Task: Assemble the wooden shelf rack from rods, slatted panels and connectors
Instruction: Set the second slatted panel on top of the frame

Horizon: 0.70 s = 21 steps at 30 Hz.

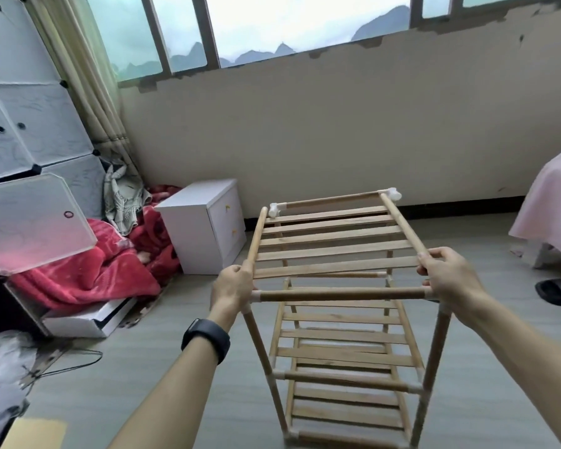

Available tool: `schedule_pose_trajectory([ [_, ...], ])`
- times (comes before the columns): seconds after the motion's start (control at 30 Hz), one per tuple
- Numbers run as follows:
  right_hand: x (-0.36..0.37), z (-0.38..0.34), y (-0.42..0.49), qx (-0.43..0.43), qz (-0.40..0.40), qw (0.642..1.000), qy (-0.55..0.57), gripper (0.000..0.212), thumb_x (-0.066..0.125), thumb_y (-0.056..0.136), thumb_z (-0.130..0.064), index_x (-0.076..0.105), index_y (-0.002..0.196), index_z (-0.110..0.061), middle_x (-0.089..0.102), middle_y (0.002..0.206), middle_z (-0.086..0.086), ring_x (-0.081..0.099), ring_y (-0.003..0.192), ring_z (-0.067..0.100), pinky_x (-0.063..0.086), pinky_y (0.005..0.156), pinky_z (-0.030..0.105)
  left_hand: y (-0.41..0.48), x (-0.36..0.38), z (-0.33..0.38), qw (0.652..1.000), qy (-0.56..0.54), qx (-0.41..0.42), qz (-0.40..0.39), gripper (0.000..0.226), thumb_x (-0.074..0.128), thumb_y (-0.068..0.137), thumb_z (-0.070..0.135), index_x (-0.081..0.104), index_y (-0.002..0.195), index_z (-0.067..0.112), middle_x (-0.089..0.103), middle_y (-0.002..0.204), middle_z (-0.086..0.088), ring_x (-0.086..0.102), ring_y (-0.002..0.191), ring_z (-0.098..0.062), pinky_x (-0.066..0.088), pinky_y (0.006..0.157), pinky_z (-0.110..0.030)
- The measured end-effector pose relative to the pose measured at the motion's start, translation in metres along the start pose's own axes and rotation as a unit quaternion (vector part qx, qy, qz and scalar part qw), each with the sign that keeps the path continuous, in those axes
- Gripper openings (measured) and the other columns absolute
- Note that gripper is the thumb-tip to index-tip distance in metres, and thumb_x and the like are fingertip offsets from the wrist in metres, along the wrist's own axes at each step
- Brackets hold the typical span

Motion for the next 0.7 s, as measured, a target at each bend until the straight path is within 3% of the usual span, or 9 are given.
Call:
schedule_pose_trajectory([
  [0.13, 0.000, 0.000, -0.007, 0.030, -0.003, 0.999, 0.044, 0.018, 0.046, 0.108, -0.026, 0.058, 0.106, -0.012, 0.061, 0.096, 0.010, 0.055, 0.077, 0.019, 0.045, 0.060, 0.029, -0.015, -0.013, 0.020, 0.979, 0.167, 0.066, 0.094, 0.028, 0.036, 0.098, 0.049, 0.055, 0.098, 0.028, 0.065, 0.088, 0.004, 0.055, 0.081, -0.018, 0.043, 0.069, -0.034],
  [0.23, 0.001, 0.001, -0.017, 0.042, 0.008, 0.995, 0.093, 0.016, 0.045, 0.108, -0.023, 0.057, 0.108, -0.011, 0.060, 0.091, 0.008, 0.053, 0.070, 0.016, 0.047, 0.056, 0.026, -0.047, 0.004, 0.063, 0.923, 0.262, 0.244, 0.143, 0.033, 0.040, 0.098, 0.044, 0.059, 0.114, 0.021, 0.062, 0.105, -0.009, 0.051, 0.098, -0.027, 0.040, 0.084, -0.044],
  [0.3, 0.005, 0.003, -0.027, 0.047, 0.010, 0.991, 0.122, 0.016, 0.045, 0.108, -0.021, 0.055, 0.112, -0.010, 0.059, 0.092, 0.008, 0.052, 0.071, 0.016, 0.048, 0.057, 0.026, -0.084, 0.036, 0.090, 0.884, 0.265, 0.371, 0.104, 0.036, 0.043, 0.097, 0.044, 0.062, 0.117, 0.021, 0.065, 0.109, -0.006, 0.057, 0.106, -0.026, 0.043, 0.089, -0.045],
  [0.37, 0.011, 0.008, -0.037, 0.064, 0.000, 0.983, 0.174, 0.019, 0.045, 0.108, -0.020, 0.054, 0.117, -0.007, 0.058, 0.093, 0.009, 0.052, 0.075, 0.017, 0.048, 0.063, 0.028, -0.122, 0.071, 0.108, 0.867, 0.240, 0.436, 0.037, 0.033, 0.042, 0.098, 0.048, 0.061, 0.112, 0.026, 0.064, 0.104, 0.002, 0.058, 0.099, -0.018, 0.044, 0.087, -0.039],
  [0.43, 0.018, 0.014, -0.048, 0.103, -0.041, 0.958, 0.266, 0.022, 0.048, 0.107, -0.018, 0.053, 0.121, -0.002, 0.057, 0.090, 0.009, 0.051, 0.075, 0.017, 0.049, 0.065, 0.029, -0.157, 0.101, 0.120, 0.860, 0.219, 0.461, -0.011, 0.030, 0.035, 0.099, 0.052, 0.055, 0.099, 0.030, 0.058, 0.088, 0.009, 0.053, 0.080, -0.010, 0.045, 0.076, -0.032],
  [0.5, 0.023, 0.016, -0.059, 0.133, -0.108, 0.922, 0.348, 0.024, 0.052, 0.104, -0.015, 0.053, 0.122, 0.001, 0.060, 0.086, 0.008, 0.055, 0.072, 0.017, 0.055, 0.066, 0.033, -0.187, 0.123, 0.127, 0.848, 0.212, 0.485, -0.027, 0.034, 0.029, 0.101, 0.056, 0.050, 0.089, 0.032, 0.052, 0.072, 0.014, 0.049, 0.064, -0.008, 0.043, 0.067, -0.030],
  [0.57, 0.021, 0.019, -0.069, 0.142, -0.157, 0.898, 0.385, 0.028, 0.059, 0.101, -0.013, 0.054, 0.125, 0.000, 0.067, 0.083, 0.008, 0.063, 0.070, 0.018, 0.061, 0.077, 0.044, -0.206, 0.132, 0.128, 0.827, 0.213, 0.521, -0.017, 0.048, 0.025, 0.101, 0.063, 0.059, 0.090, 0.031, 0.060, 0.066, 0.010, 0.057, 0.063, -0.013, 0.047, 0.068, -0.036],
  [0.7, 0.015, 0.018, -0.082, 0.132, -0.204, 0.891, 0.384, 0.038, 0.062, 0.100, -0.015, 0.052, 0.133, 0.000, 0.071, 0.087, 0.007, 0.070, 0.069, 0.018, 0.057, 0.053, 0.031, -0.206, 0.127, 0.127, 0.790, 0.206, 0.578, 0.000, 0.062, 0.033, 0.096, 0.073, 0.074, 0.090, 0.027, 0.065, 0.063, 0.010, 0.063, 0.061, -0.013, 0.051, 0.067, -0.034],
])
Point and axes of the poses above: each hand's wrist, its own y-axis towards the middle knuckle, its own x-axis out of the palm, z = x × y, the point moved 8 cm from there along y, towards the middle knuckle
